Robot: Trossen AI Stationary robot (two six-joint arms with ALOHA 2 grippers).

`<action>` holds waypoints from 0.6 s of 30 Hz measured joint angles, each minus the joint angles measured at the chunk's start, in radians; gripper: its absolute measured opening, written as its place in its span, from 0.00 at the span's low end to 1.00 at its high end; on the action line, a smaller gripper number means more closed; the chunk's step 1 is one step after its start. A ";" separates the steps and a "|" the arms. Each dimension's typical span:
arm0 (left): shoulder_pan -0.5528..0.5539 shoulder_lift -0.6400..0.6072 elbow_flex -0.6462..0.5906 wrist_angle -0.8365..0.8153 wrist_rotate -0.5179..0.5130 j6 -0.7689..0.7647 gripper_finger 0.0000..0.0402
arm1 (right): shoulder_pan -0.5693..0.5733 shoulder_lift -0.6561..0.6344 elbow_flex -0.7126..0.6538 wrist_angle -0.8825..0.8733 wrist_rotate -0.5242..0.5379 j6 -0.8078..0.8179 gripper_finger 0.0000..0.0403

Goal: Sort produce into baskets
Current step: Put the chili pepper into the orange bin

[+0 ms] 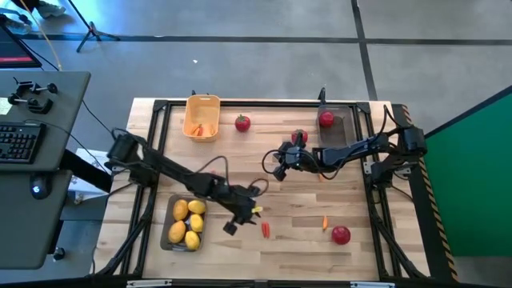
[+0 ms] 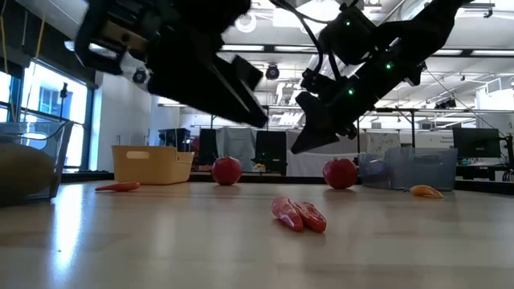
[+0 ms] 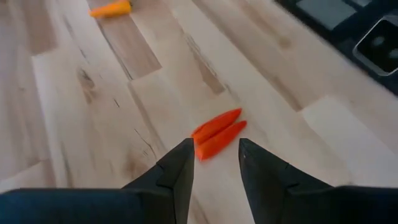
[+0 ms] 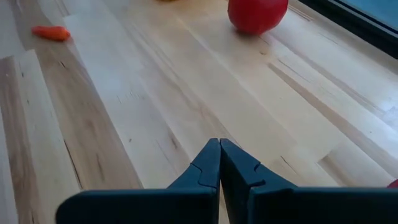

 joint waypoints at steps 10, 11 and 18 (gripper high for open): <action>0.000 0.140 0.117 -0.082 0.005 0.063 0.29 | -0.002 0.000 0.000 -0.012 0.000 -0.028 0.00; 0.000 0.148 0.122 -0.085 0.005 0.072 0.29 | -0.002 0.000 0.000 -0.012 0.000 -0.028 0.00; 0.003 0.181 0.135 -0.085 0.006 0.097 0.29 | -0.002 0.000 0.001 -0.022 0.000 -0.025 0.00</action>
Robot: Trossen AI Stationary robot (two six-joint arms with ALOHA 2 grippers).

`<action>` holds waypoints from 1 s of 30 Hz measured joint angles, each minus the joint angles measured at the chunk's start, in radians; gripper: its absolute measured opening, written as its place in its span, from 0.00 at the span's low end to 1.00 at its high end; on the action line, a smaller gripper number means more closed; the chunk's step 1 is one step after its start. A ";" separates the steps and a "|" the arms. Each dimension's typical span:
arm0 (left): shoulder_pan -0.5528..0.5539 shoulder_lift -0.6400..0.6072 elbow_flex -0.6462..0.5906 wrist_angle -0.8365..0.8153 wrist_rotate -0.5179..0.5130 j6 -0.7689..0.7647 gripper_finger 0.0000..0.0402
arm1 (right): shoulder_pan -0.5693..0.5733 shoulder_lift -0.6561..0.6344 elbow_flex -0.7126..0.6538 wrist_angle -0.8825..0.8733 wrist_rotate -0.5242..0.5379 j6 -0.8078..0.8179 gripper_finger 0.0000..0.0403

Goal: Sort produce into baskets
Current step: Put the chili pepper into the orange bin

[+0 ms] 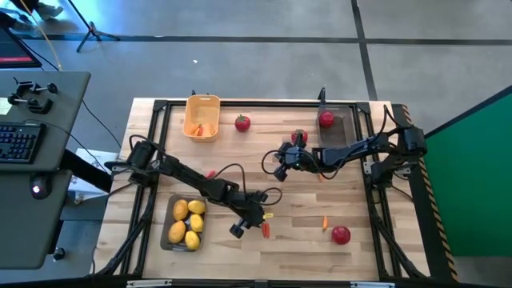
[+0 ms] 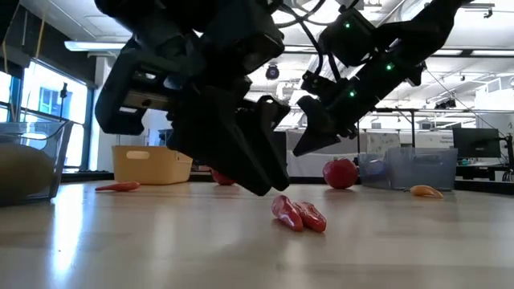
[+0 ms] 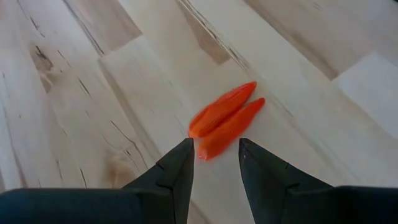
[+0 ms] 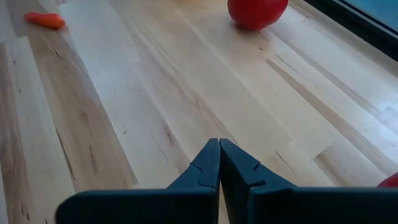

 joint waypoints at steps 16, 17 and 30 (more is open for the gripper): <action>0.009 0.033 0.000 0.059 0.014 0.036 0.29 | 0.000 0.000 0.000 -0.015 0.007 -0.002 0.00; 0.012 0.032 0.000 0.058 0.025 0.035 0.29 | 0.000 0.000 0.000 -0.015 0.006 -0.002 0.00; 0.019 0.032 0.000 0.063 0.054 0.050 0.29 | 0.000 0.000 0.000 -0.015 0.008 -0.011 0.00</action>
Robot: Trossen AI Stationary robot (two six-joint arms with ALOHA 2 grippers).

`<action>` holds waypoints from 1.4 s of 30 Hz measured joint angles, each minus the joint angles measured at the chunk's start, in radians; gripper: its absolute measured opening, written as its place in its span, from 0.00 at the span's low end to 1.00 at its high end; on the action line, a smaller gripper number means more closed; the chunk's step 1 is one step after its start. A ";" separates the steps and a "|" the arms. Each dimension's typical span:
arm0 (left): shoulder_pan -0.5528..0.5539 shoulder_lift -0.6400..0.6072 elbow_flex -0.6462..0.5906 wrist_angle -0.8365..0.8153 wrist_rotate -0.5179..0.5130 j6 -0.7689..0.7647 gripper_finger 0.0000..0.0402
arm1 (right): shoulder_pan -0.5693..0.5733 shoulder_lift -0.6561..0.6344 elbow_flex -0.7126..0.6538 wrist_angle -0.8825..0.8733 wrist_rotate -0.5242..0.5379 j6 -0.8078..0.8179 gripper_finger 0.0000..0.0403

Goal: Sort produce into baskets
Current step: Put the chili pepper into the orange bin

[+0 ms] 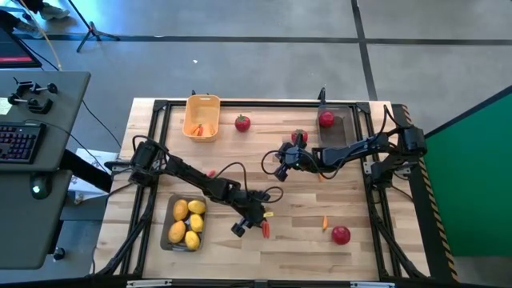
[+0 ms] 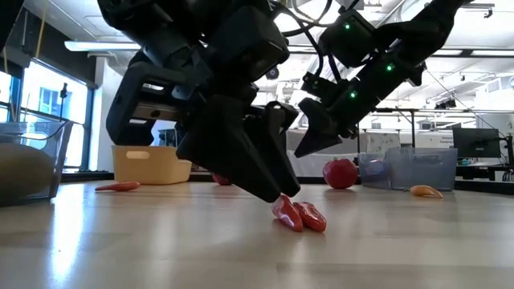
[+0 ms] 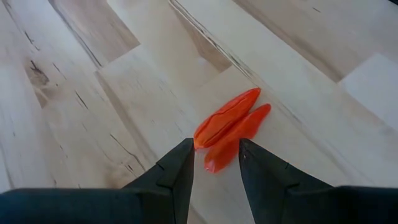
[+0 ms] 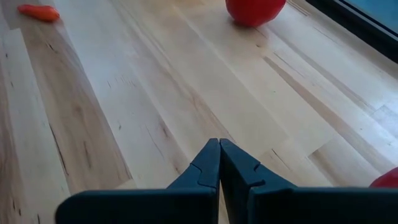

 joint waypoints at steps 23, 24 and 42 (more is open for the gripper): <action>0.000 0.061 0.013 0.024 0.078 -0.024 0.10 | 0.000 0.000 0.000 -0.010 0.000 -0.010 0.00; 0.000 0.061 0.013 0.024 0.078 -0.024 0.09 | 0.000 0.000 0.000 -0.010 0.000 -0.010 0.00; 0.064 -0.231 -0.049 -0.364 -0.131 -0.060 0.00 | 0.000 0.000 0.000 -0.010 0.001 -0.017 0.00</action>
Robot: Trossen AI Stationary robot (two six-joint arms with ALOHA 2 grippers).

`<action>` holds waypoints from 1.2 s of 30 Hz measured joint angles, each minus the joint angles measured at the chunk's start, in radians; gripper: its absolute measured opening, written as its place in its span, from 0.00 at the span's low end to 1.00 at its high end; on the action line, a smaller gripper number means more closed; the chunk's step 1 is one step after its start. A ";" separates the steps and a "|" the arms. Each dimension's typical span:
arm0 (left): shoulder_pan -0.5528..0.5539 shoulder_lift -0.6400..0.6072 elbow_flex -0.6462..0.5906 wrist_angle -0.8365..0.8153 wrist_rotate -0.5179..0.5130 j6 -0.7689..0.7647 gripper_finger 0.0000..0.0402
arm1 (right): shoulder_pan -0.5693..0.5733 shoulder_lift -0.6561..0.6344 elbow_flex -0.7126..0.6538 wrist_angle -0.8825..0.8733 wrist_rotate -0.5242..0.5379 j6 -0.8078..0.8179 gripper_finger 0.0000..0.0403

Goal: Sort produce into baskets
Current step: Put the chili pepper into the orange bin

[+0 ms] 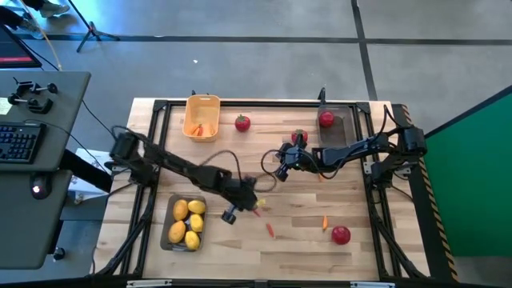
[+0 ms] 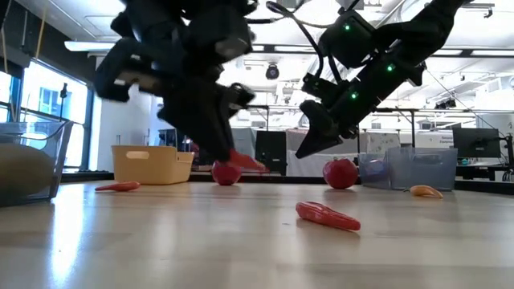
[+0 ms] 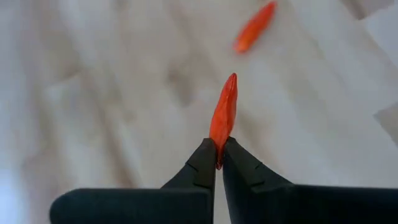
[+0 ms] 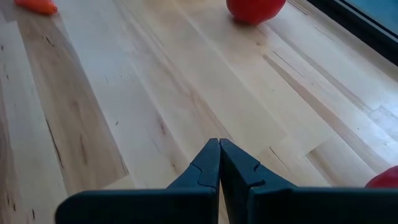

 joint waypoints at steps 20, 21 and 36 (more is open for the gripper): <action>0.632 -0.639 -0.340 -0.120 -0.188 -0.408 0.00 | 0.000 0.000 0.000 0.044 0.000 -0.008 0.00; 0.672 -0.650 -0.340 -0.133 -0.197 -0.408 0.00 | 0.000 0.000 0.000 0.044 0.000 -0.008 0.00; 1.019 -0.472 -0.340 -0.163 -0.152 -0.331 0.02 | 0.000 0.000 0.000 0.072 0.000 0.017 0.00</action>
